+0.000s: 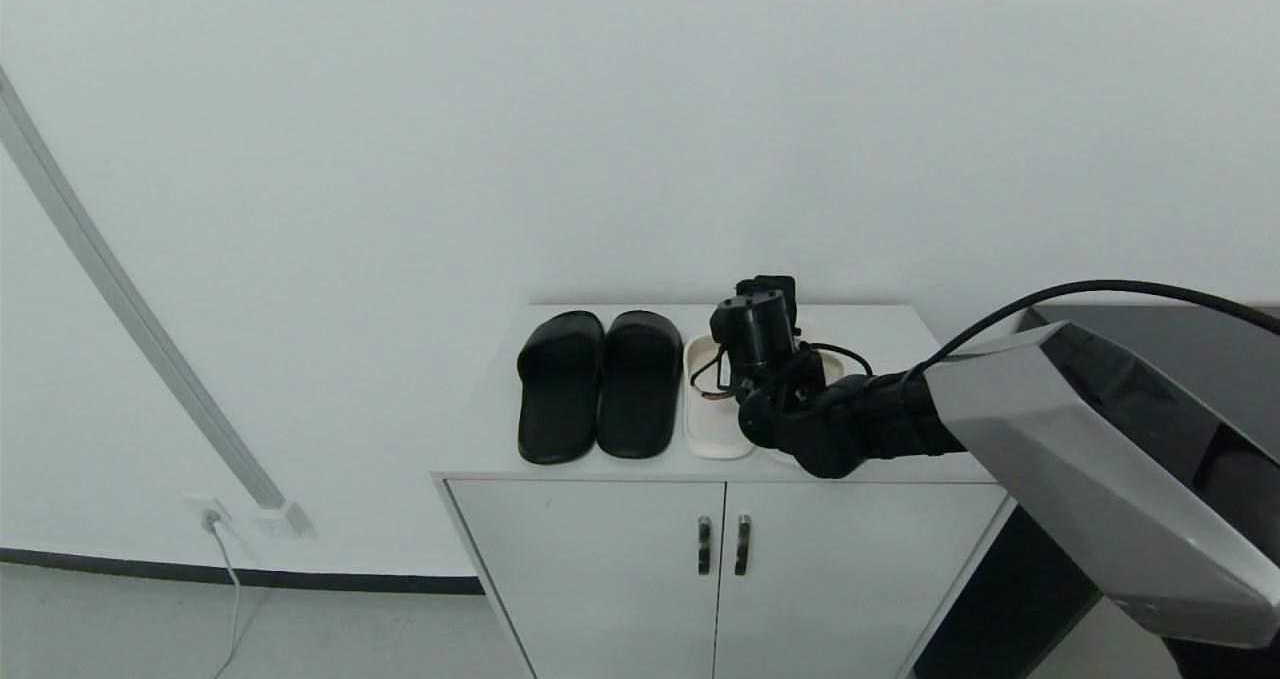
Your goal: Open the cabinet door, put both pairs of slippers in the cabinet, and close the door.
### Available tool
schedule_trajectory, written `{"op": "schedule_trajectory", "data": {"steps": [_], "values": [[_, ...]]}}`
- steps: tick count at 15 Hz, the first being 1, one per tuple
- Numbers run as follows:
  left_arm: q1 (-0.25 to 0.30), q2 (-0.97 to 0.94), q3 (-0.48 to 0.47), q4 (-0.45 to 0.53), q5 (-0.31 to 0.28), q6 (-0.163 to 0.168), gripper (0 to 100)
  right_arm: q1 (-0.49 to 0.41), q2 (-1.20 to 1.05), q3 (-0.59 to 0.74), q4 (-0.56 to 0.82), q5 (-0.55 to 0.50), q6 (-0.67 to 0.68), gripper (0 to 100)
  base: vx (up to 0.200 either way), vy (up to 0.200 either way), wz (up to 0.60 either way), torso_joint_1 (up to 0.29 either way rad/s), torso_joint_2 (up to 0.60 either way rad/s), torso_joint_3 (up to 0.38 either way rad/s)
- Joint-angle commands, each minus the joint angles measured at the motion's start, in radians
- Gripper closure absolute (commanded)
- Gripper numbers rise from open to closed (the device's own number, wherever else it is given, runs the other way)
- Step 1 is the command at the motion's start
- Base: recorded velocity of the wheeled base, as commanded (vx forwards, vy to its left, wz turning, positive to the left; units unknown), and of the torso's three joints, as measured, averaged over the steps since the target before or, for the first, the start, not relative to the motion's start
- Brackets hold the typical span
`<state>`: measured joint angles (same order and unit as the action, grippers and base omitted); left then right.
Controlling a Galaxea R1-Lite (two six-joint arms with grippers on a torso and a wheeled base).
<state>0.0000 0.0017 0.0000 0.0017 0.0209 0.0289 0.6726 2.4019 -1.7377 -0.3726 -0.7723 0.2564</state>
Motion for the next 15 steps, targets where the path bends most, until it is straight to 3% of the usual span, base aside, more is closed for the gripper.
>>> {"op": "schedule_trajectory", "data": {"steps": [1,8,12,15], "values": [[0.000,0.000,0.000,0.000,0.001,0.000,100,0.001,-0.007,-0.002,-0.002,-0.002,-0.008,100,0.000,0.000,0.00,0.000,0.00,0.000],[0.000,0.000,0.000,0.000,0.001,0.000,100,0.013,-0.104,0.095,-0.005,-0.007,-0.025,100,0.000,0.000,0.00,0.000,0.00,0.000],[0.000,0.000,0.000,0.000,0.001,0.000,100,0.028,-0.260,0.322,-0.043,0.027,-0.032,100,0.000,0.000,0.00,0.000,0.00,0.000],[0.000,0.000,0.000,0.000,0.001,-0.001,100,0.039,-0.368,0.530,-0.193,0.117,-0.092,100,0.000,0.000,0.00,0.000,0.00,0.000]]}}
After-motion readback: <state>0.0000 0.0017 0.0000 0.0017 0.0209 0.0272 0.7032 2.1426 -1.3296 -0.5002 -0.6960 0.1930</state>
